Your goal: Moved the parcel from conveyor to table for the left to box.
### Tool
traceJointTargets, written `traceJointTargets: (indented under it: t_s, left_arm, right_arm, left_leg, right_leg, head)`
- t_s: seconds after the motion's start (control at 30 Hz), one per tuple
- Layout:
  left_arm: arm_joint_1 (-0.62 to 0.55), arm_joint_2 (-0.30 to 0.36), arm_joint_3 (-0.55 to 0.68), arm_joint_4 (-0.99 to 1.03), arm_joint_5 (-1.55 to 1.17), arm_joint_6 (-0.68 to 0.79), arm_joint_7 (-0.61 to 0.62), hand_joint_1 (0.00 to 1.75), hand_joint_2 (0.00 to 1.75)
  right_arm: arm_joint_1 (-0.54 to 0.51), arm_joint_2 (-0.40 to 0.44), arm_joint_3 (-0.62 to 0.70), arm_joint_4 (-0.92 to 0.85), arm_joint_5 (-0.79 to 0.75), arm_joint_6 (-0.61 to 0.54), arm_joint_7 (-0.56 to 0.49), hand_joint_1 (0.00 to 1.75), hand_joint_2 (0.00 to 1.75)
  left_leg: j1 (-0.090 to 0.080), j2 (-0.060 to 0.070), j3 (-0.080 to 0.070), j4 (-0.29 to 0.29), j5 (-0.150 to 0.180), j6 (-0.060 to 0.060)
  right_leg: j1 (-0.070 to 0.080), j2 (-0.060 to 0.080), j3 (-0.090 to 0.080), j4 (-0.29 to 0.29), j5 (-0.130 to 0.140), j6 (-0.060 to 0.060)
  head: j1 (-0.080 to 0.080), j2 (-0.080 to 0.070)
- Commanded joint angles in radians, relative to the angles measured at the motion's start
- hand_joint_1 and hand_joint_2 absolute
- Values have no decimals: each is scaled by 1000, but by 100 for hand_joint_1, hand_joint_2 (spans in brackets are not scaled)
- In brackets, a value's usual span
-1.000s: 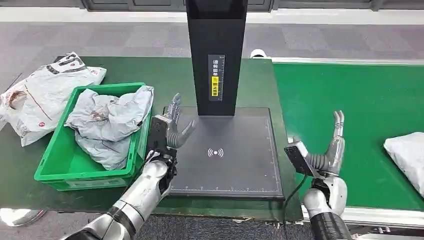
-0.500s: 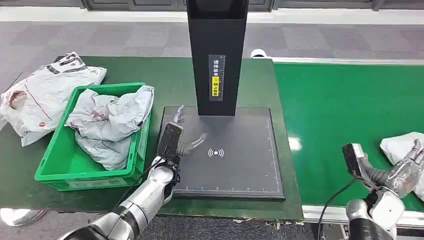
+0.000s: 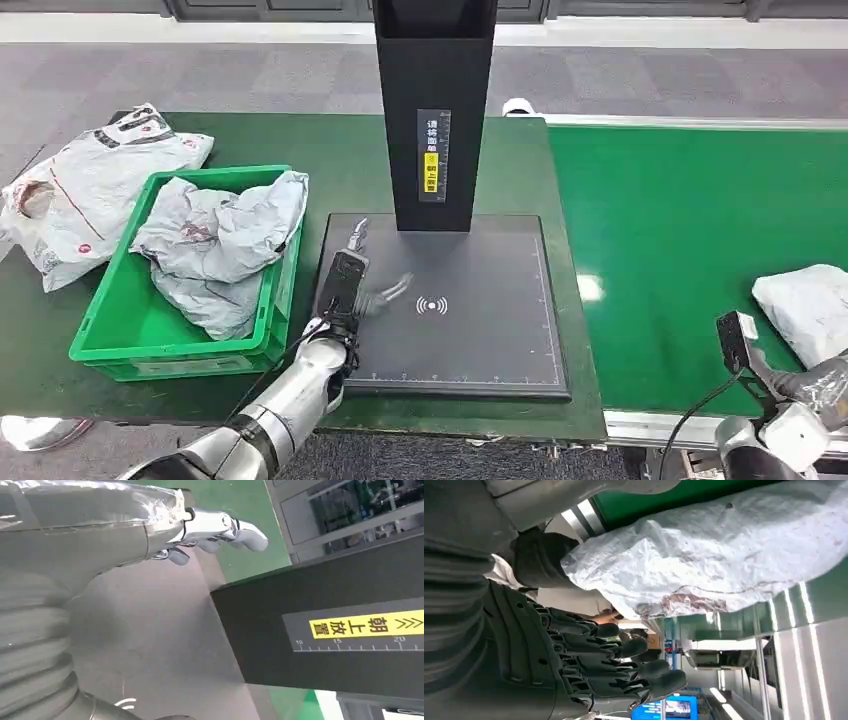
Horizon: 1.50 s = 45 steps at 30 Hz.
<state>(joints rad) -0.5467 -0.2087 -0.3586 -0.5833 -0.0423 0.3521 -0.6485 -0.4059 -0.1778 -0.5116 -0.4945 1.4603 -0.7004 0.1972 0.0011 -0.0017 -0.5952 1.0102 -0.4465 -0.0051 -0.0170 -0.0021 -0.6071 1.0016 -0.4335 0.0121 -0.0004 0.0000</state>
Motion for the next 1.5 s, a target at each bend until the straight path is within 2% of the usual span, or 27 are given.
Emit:
traceJointTargets:
  t_s: [0.03, 0.37, 0.63, 0.73, 0.83, 1.03, 1.17, 1.3, 1.5]
  left_arm:
    - [-13, 24, 43, 18, -7, -1, 17, 0, 175]
    - [-5, 28, 75, 7, -11, 4, 20, 0, 175]
    - [11, 36, 108, -23, -19, 19, 28, 0, 175]
    - [36, 40, 124, -51, -28, 31, 25, 0, 175]
    - [72, 47, 135, -95, -47, 49, 32, 0, 175]
    - [73, 50, 139, -99, -50, 47, 42, 0, 175]
    - [59, 45, 147, -84, -62, 31, 55, 0, 175]
    - [39, 36, 146, -68, -74, 23, 61, 0, 175]
    - [16, 27, 151, -50, -82, 17, 70, 0, 175]
  right_arm:
    - [-103, -29, -8, 170, -3, 22, 29, 0, 175]
    - [-136, -43, -23, 195, -50, 51, 7, 0, 175]
    - [-140, -48, 31, 201, 8, 51, 61, 0, 175]
    - [-134, -53, 87, 202, 75, 23, 93, 0, 175]
    - [-115, -48, 104, 197, 95, 2, 103, 0, 175]
    - [-97, -54, 100, 196, 90, 2, 108, 0, 175]
    - [-17, -58, 120, 101, 109, 2, 165, 0, 175]
    - [-11, -74, 137, 141, 111, 2, 217, 0, 175]
    - [32, -82, 57, 111, 34, 2, 150, 0, 175]
  left_leg:
    - [1, 3, 2, -1, -1, 0]
    - [1, 3, 3, -1, -1, -1]
    - [1, 3, 2, -1, -1, 0]
    - [0, 3, 1, -1, 0, 0]
    - [1, 4, 4, -2, -1, -1]
    - [1, 1, 2, -1, -1, -1]
    - [1, -1, 1, -1, 0, 0]
    - [1, -2, 1, -1, 0, 0]
    - [1, -4, 1, -1, 0, 0]
  right_leg:
    - [1, 3, 1, -1, 1, -1]
    - [1, 3, 2, -2, 0, -1]
    - [1, 2, 2, -1, 0, -1]
    - [0, 2, 1, -1, 0, -1]
    - [1, 4, 3, -3, 1, -1]
    - [1, 0, 2, -2, 0, -1]
    - [1, -1, 1, -1, 0, -1]
    - [1, -3, 1, -1, 0, 0]
    - [1, -4, 2, -2, -1, -1]
  head:
    - [0, 0]
    - [0, 0]
    - [0, 0]
    - [0, 0]
    - [0, 0]
    - [0, 0]
    - [0, 0]
    - [0, 0]
    - [0, 0]
